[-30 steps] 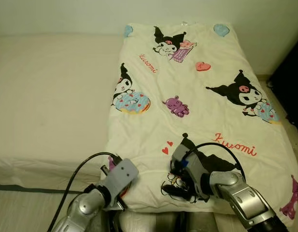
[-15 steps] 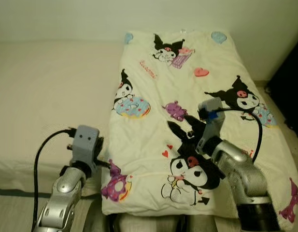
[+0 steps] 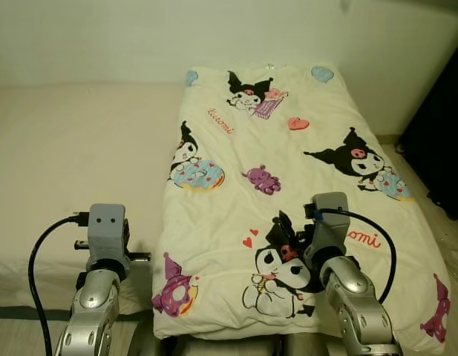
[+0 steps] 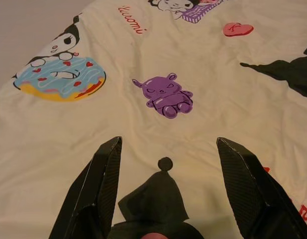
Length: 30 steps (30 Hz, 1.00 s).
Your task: Clean up the room
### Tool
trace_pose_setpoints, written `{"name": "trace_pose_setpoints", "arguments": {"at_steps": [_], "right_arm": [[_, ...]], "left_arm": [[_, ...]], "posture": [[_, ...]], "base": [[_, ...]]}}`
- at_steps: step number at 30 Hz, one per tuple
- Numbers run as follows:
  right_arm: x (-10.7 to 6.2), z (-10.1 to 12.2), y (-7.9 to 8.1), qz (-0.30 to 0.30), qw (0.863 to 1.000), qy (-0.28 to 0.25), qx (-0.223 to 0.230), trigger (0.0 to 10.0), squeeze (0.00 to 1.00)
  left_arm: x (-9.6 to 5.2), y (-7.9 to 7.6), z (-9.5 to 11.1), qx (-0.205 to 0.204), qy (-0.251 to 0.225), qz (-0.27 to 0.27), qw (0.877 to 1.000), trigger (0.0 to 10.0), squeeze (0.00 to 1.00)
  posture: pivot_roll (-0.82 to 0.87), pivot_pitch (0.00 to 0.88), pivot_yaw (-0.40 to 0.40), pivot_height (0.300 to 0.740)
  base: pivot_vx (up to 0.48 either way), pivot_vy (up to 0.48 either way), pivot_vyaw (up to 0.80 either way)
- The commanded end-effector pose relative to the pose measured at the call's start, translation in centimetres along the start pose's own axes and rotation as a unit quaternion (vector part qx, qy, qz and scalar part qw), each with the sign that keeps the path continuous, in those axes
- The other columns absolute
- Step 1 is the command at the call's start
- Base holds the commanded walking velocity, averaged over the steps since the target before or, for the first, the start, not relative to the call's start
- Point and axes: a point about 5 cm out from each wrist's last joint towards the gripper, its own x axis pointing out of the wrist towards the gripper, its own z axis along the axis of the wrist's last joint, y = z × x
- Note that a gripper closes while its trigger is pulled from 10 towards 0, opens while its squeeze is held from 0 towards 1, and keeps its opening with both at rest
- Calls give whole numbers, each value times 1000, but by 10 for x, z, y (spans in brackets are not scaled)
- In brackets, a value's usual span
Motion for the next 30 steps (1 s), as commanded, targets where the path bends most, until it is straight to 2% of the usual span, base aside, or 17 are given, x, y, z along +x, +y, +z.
{"name": "trace_pose_setpoints", "arguments": {"at_steps": [1, 18, 30], "right_arm": [[-1, -7, 3, -2, 1000, 6, 2, 10000, 0], [-2, -7, 8, -5, 1000, -12, -4, 10000, 0], [-1, -7, 17, 6, 1000, -16, 1, 10000, 0]], "left_arm": [[0, 0, -4, 4, 6, -2, 1000, 10000, 0], [2, -8, -2, 3, -3, -9, 1000, 10000, 0], [2, -6, -2, 2, -7, 0, 1000, 10000, 0]], "posture": [[-70, 132, 38, 614], [-80, 112, 33, 674], [-78, 101, 30, 719]], "base": [[0, 0, 0], [0, 0, 0], [0, 0, 0]]}}
